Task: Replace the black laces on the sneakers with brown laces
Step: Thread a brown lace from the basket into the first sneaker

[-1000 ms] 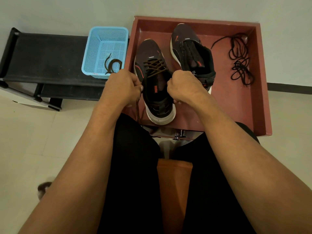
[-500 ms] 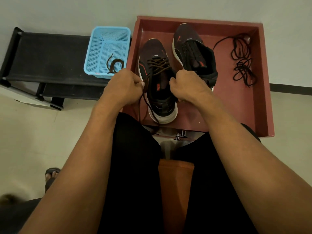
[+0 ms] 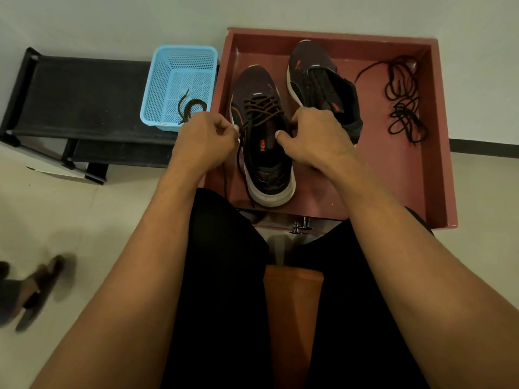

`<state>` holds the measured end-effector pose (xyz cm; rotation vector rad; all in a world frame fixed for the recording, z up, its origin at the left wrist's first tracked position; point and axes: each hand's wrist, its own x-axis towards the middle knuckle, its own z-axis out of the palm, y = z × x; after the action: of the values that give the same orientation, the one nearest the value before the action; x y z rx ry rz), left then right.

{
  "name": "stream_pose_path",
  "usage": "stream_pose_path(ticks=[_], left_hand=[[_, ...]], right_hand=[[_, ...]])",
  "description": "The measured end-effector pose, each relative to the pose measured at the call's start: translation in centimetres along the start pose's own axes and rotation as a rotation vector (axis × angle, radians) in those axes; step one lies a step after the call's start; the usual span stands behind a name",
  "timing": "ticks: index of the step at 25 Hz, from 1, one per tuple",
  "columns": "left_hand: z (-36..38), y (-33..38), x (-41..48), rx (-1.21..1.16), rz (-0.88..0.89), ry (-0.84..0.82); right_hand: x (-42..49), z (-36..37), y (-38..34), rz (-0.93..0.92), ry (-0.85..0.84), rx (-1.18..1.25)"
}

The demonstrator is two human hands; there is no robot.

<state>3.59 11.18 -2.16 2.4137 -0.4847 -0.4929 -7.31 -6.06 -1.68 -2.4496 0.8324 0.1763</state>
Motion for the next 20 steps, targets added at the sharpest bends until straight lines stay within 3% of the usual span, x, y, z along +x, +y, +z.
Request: stream_pose_path(ticks=[5, 8, 13, 20], left_hand=[[-0.5, 1.1, -0.4, -0.514, 0.014, 0.098], [-0.6, 2.0, -0.9, -0.771, 0.006, 0.046], [-0.3, 2.6, -0.6, -0.921, -0.043, 0.072], [0.3, 3.0, 0.0, -0.956, -0.118, 0.180]], right_hand=[[-1.0, -1.0, -0.8, -0.240, 0.328, 0.285], [-1.8, -1.0, -2.2, -0.428, 0.180, 0.362], [-1.9, 0.5, -3.4, -0.549, -0.050, 0.059], [-1.9, 0.4, -3.3, -0.566, -0.147, 0.294]])
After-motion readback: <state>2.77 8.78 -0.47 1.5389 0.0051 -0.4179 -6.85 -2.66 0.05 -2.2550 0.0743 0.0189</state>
